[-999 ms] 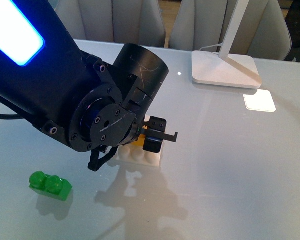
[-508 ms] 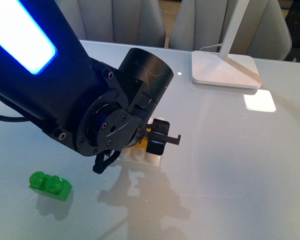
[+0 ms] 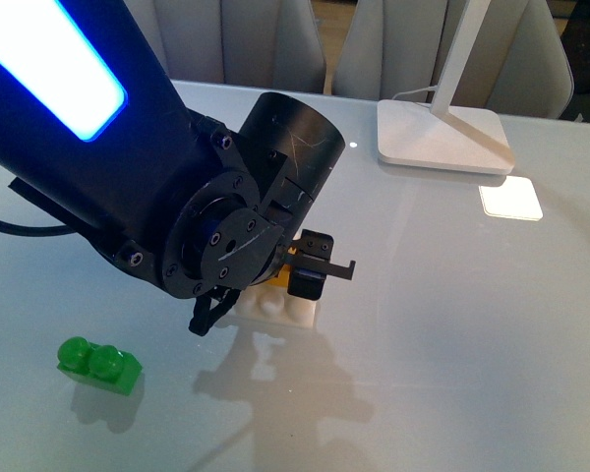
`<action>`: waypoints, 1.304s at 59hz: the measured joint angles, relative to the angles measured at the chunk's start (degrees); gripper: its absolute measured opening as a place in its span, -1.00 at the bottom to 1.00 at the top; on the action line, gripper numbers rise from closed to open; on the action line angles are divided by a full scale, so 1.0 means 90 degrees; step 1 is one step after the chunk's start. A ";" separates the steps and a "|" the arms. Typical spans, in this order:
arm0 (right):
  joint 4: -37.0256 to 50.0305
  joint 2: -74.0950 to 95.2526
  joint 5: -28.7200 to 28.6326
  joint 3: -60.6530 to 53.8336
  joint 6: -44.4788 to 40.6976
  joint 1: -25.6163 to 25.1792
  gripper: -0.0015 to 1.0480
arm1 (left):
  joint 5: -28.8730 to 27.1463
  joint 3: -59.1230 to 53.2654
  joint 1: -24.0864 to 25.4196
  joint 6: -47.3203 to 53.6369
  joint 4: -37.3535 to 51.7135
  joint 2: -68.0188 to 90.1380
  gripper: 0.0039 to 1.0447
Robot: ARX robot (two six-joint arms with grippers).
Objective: Insert yellow block into base center
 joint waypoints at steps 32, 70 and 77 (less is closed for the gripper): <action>0.0000 0.0000 0.0000 0.0000 0.0000 0.0000 0.83 | -0.0214 0.0158 0.0010 -0.0104 -0.0211 0.0245 0.19; 0.0000 0.0000 0.0000 0.0000 0.0000 0.0000 0.83 | -0.0568 0.0357 -0.0085 -0.0488 -0.0362 0.0520 0.19; 0.0000 0.0000 0.0000 0.0000 0.0000 0.0000 0.83 | -0.0576 0.0381 -0.0085 -0.0539 -0.0367 0.0549 0.19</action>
